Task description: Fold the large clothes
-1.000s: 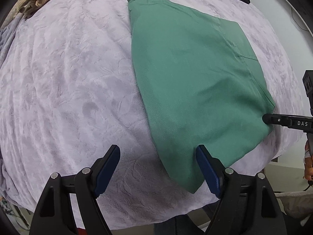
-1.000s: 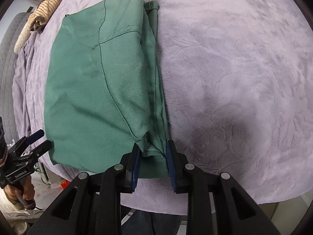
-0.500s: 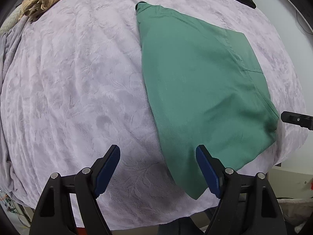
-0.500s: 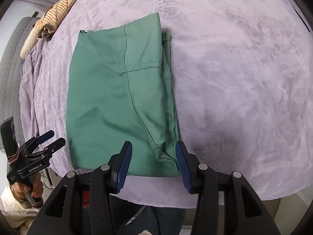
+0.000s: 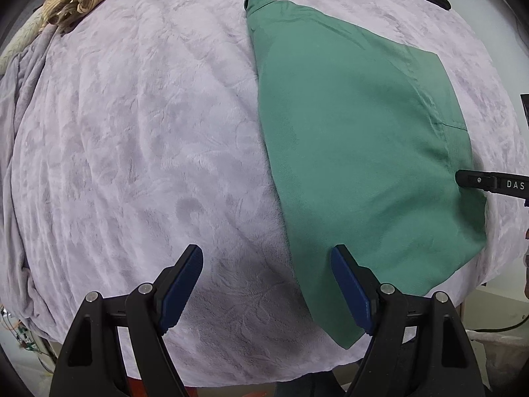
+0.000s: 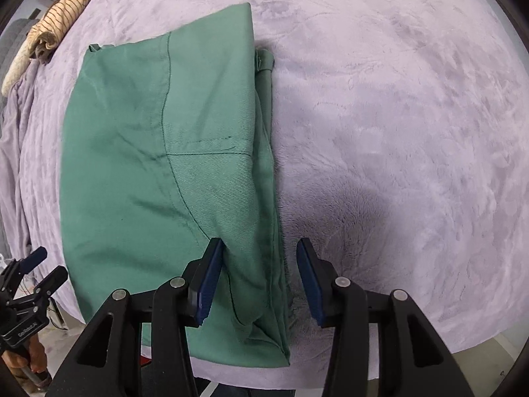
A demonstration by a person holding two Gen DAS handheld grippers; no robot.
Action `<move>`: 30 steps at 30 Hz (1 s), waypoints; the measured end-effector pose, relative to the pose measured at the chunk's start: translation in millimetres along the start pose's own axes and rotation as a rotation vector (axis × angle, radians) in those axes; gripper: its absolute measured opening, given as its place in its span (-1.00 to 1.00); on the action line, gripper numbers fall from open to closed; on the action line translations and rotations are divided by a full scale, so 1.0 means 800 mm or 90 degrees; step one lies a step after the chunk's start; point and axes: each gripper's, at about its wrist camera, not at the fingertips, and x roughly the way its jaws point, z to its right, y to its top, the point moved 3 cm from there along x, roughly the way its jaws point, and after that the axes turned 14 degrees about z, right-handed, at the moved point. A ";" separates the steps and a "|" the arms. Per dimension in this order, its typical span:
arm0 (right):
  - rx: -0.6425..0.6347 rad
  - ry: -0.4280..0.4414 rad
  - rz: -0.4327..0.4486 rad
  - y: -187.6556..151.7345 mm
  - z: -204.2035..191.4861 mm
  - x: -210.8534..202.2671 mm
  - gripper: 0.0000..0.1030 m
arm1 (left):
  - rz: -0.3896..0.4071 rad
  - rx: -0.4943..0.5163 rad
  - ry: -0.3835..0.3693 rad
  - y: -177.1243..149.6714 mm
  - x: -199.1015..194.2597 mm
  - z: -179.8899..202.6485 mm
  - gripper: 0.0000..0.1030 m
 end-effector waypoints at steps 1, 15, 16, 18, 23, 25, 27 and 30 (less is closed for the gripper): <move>0.000 -0.002 -0.001 0.000 0.002 0.004 -0.03 | -0.001 -0.002 0.000 -0.001 0.002 0.000 0.57; 0.004 0.007 -0.007 -0.002 0.010 0.006 0.05 | -0.023 -0.028 -0.014 -0.010 0.015 0.006 0.96; 0.006 0.007 -0.006 -0.005 0.016 0.003 0.05 | -0.025 -0.028 -0.015 -0.010 0.016 0.006 0.96; 0.007 0.009 -0.006 -0.005 0.018 0.000 0.05 | -0.030 -0.029 -0.015 -0.012 0.018 0.009 0.96; 0.010 0.012 -0.007 -0.002 0.019 -0.005 0.09 | -0.049 -0.038 -0.014 -0.018 0.024 0.011 0.96; 0.010 0.009 -0.006 -0.007 0.019 -0.010 0.14 | -0.049 -0.048 -0.021 -0.021 0.026 0.012 0.96; 0.010 0.009 -0.009 -0.011 0.020 -0.014 0.17 | -0.051 -0.056 -0.020 -0.025 0.036 0.004 0.96; 0.001 0.005 -0.006 -0.024 0.018 -0.025 0.18 | -0.062 -0.053 -0.015 -0.030 0.040 -0.003 0.96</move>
